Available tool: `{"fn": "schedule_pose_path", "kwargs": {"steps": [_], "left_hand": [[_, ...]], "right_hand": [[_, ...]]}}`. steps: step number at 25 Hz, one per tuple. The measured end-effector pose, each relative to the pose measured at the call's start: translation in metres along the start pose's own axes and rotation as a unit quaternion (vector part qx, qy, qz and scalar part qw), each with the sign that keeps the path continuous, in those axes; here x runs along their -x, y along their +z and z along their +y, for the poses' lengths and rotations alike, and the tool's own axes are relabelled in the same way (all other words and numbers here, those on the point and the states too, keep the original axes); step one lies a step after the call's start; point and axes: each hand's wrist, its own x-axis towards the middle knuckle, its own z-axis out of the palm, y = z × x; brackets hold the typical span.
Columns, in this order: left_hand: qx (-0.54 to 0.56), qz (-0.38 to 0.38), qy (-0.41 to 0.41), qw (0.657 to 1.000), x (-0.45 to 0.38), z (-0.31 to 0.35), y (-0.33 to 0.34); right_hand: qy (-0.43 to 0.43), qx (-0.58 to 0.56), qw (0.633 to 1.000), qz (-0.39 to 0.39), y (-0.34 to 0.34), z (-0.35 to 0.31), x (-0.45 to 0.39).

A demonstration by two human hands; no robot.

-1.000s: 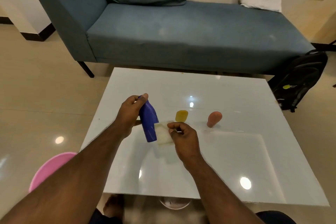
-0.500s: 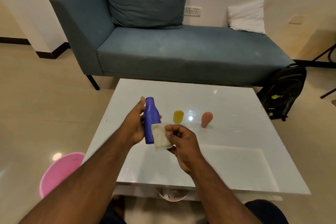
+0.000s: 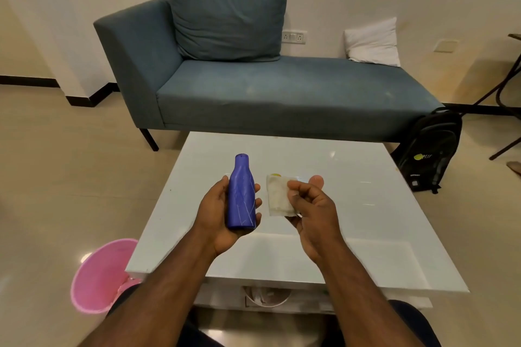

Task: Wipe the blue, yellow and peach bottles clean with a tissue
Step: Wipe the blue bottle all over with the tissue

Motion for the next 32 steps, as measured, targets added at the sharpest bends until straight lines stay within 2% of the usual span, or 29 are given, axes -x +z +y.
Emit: {"fn": "schedule_pose_path", "kwargs": {"steps": [3,6,10,15,17,20,23,28,31,32], "left_hand": [[0.004,0.011,0.01,1.0,0.009,-0.01,0.006],[0.004,0.025,0.021,0.999,0.015,-0.019,0.011],[0.01,0.025,0.024,0.999,0.028,-0.027,0.014],[0.001,0.037,0.023,0.999,0.036,-0.036,0.016],[-0.002,0.037,0.025,0.999,0.038,-0.037,0.017],[-0.007,0.034,0.025,0.999,0.036,-0.038,0.017],[-0.019,0.038,0.023,0.999,0.032,-0.039,0.016],[-0.005,0.044,0.014,0.999,0.025,-0.036,0.015],[0.006,0.05,0.004,0.999,0.022,-0.041,0.014],[0.008,0.05,0.001,0.999,0.022,-0.042,0.014]], "right_hand": [[-0.04,0.048,0.998,-0.009,0.011,-0.011,0.0],[-0.091,0.144,0.985,-0.024,0.025,-0.016,0.002],[-0.195,0.335,0.922,-0.001,0.029,-0.01,0.003],[-0.275,0.433,0.858,-0.012,0.028,0.004,0.015],[-0.252,0.443,0.86,0.002,0.027,0.003,0.022],[-0.245,0.457,0.854,-0.048,0.028,0.0,0.027],[-0.223,0.439,0.869,-0.049,0.034,0.004,0.034],[-0.269,0.485,0.831,-0.038,0.034,0.005,0.032],[-0.218,0.451,0.866,0.0,0.032,-0.007,0.008],[-0.225,0.461,0.858,0.005,0.034,-0.009,0.004]]}}
